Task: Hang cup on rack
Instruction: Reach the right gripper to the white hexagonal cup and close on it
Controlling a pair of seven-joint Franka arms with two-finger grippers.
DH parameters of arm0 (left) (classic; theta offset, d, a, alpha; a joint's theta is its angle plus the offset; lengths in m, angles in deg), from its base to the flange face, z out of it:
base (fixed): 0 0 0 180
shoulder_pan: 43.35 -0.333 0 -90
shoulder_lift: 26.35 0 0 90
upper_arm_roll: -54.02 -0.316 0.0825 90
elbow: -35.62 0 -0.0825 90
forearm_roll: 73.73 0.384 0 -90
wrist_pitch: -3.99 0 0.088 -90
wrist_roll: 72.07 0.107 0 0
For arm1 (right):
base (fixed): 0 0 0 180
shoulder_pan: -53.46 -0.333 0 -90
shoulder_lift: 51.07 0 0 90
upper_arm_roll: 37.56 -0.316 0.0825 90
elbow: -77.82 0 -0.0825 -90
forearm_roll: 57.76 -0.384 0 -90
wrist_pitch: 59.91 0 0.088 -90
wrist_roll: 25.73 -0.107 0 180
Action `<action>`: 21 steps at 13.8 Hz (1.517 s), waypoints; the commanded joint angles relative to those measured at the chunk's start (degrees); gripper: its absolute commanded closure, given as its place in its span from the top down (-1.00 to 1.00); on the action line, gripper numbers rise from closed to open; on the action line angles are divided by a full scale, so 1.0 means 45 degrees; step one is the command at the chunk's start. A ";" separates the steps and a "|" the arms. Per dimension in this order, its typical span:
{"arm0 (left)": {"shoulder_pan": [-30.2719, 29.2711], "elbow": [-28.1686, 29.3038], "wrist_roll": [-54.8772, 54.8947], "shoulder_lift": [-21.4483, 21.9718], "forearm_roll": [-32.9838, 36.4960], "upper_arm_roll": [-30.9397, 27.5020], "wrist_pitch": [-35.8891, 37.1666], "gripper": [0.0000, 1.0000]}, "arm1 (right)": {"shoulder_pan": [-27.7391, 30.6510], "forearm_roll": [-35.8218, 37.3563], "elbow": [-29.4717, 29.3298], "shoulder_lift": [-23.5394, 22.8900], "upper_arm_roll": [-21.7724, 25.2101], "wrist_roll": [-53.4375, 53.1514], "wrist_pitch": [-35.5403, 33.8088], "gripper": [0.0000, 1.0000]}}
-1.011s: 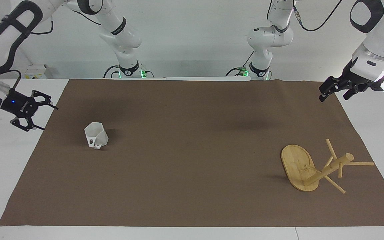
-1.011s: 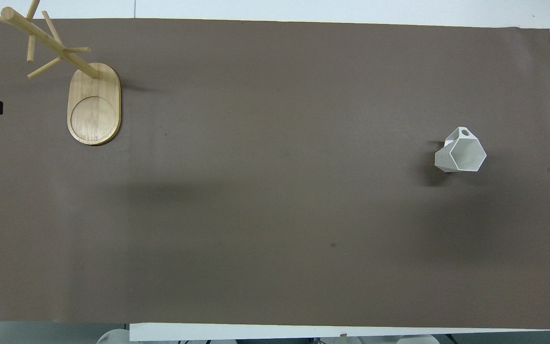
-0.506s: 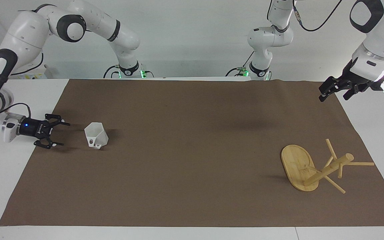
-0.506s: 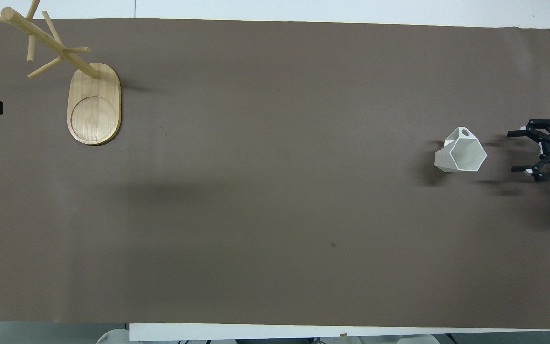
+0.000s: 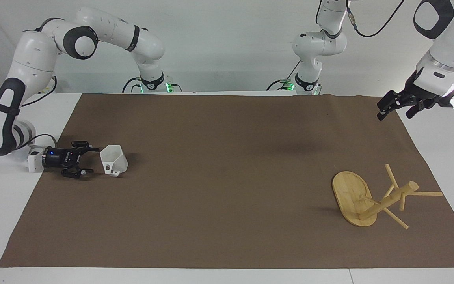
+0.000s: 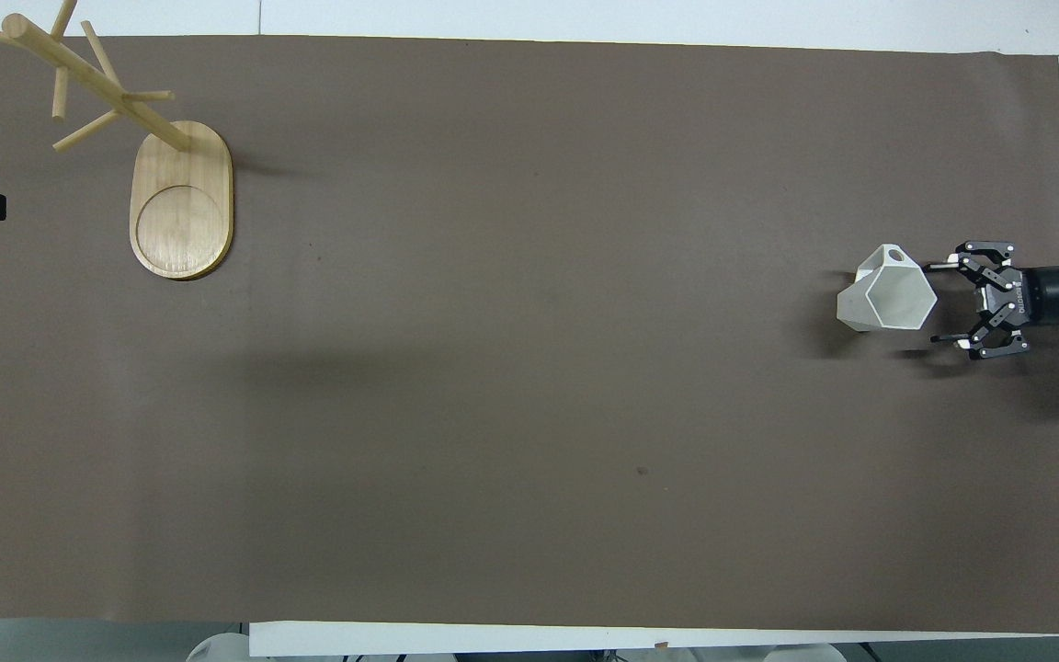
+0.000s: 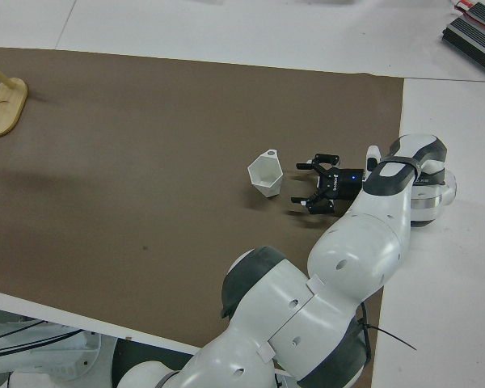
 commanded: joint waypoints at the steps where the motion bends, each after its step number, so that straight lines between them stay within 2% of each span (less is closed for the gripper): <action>1: -0.0089 0.0222 0.0125 0.0238 0.0262 0.0073 0.0049 1.00 | -0.0213 -0.0113 0.0589 0.0485 -0.0003 0.0285 0.0168 0.99; 8: -0.0089 0.0242 0.0125 0.0238 0.0262 0.0092 0.0049 1.00 | -0.0820 -0.0054 0.0667 0.0505 0.0017 0.0362 0.0304 0.99; 21: -0.0089 0.0222 0.0125 0.0238 0.0262 0.0073 0.0049 1.00 | -0.0957 0.0005 0.1604 0.0758 -0.0003 0.1398 0.0911 0.99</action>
